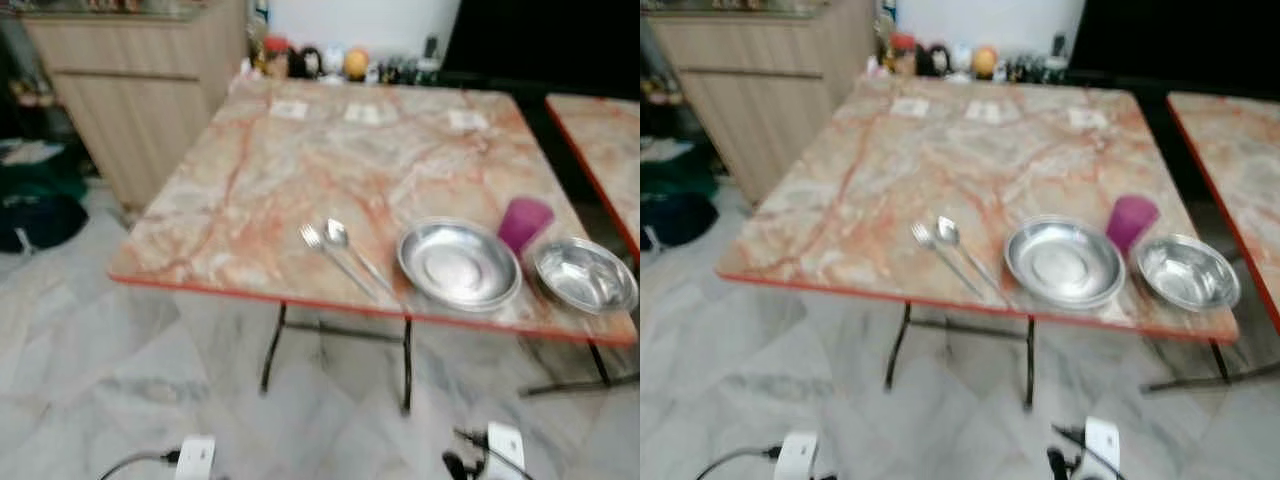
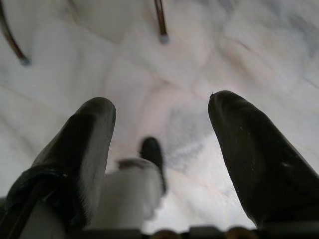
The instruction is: Setting the table
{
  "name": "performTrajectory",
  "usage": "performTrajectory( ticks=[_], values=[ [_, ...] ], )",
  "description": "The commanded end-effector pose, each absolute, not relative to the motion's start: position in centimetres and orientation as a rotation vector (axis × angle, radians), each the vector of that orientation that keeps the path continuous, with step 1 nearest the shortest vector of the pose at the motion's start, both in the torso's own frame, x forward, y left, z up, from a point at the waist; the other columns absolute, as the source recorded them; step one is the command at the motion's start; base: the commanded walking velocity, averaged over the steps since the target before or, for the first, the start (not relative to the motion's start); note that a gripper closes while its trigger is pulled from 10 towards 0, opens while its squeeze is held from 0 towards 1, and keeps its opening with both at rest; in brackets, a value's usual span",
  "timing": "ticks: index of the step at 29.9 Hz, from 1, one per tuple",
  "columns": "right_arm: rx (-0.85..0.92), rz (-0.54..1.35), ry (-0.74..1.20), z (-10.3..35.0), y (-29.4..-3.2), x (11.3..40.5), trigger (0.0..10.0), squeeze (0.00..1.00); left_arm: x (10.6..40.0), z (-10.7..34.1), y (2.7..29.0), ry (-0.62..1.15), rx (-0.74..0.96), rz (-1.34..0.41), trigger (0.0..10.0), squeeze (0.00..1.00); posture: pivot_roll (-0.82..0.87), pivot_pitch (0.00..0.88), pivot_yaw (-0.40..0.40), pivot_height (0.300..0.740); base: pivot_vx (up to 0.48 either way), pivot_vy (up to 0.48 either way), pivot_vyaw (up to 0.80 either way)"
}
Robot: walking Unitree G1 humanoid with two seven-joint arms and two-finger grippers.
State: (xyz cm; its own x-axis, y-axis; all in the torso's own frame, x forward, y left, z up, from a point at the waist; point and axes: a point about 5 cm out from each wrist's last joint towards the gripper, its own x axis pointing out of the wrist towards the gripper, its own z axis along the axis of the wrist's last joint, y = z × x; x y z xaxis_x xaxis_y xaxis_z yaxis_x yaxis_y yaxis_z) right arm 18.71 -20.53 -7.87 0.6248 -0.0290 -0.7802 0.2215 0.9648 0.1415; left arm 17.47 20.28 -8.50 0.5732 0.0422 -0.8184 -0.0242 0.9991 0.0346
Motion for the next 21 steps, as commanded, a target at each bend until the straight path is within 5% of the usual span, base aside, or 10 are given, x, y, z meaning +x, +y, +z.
performTrajectory(
  ticks=[1, 6, 10, 16, 21],
  values=[
    [0.251, -0.138, 0.803, -6.9, -20.5, 20.3, 10.0, 0.0, 16.9, -8.8, 20.3, 0.984, 0.024, 0.036, 10.0, 0.0, -0.04, 0.044, -0.015, 0.74, 0.0, 0.0, 0.0],
    [0.253, -0.08, 0.532, -3.1, -19.2, 25.6, 10.0, 0.0, 16.7, -8.8, 20.4, 0.988, 0.03, 0.029, 10.0, 0.0, -0.05, 0.048, -0.012, 0.74, 0.0, 0.0, 0.0],
    [0.252, -0.042, 0.417, -1.8, -19.2, 26.6, 10.0, 0.0, 16.6, -8.9, 20.4, 0.992, 0.035, 0.022, 10.0, 0.0, -0.06, 0.05, -0.012, 0.74, 0.0, 0.0, 0.0],
    [0.157, -0.004, 0.156, 0.9, -19.9, 24.3, 10.0, 0.0, 16.3, -9.0, 20.6, 1.001, 0.041, 0.016, 10.0, 0.0, -0.07, 0.056, -0.017, 0.74, 0.0, 0.0, 0.0],
    [0.074, -0.009, 0.119, 2.0, -19.8, 21.7, 10.0, 0.0, 15.7, -9.1, 21.2, 1.018, 0.049, 0.018, 10.0, 0.0, -0.08, 0.061, -0.015, 0.74, 0.0, 0.0, 0.0]
  ],
)
